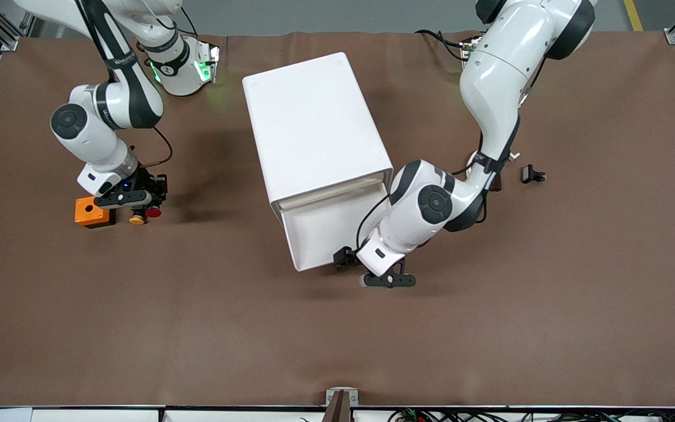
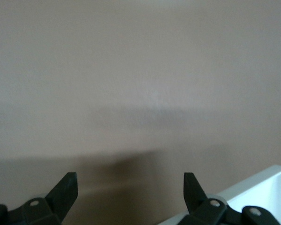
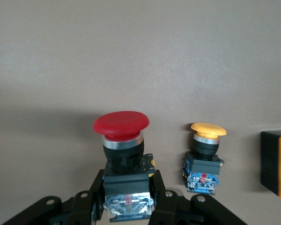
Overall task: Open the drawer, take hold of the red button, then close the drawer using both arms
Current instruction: 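Push the drawer shut with the left gripper while the right gripper places button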
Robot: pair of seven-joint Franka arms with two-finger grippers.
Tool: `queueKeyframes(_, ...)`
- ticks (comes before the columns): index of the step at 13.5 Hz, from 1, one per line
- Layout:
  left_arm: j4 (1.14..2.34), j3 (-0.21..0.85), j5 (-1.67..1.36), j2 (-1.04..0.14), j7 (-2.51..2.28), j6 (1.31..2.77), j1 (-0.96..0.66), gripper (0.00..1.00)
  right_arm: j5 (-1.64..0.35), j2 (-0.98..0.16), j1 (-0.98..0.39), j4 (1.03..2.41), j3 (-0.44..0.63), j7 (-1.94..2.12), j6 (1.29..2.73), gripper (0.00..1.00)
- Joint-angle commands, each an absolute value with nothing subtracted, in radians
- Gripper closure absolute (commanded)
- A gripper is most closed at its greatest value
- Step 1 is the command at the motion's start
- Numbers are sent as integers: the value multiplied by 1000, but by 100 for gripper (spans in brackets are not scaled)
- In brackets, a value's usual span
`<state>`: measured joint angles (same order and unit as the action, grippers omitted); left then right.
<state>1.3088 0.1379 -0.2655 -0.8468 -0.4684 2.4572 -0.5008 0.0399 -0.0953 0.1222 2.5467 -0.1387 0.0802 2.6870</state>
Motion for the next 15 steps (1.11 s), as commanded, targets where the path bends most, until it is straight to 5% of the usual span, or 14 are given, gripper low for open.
queueKeyframes(1,1307,138,-285,-828,-499,2386,-529,0,21,-184,163,2540,-147,101,2773,100)
queueKeyframes(12,1307,216,-336,-795,-563,2208,-532,0,29,-281,184,2513,-147,95,2781,98)
queueKeyframes(15,1308,236,-337,-795,-571,2186,-532,0,28,-281,213,2502,-147,86,2758,0)
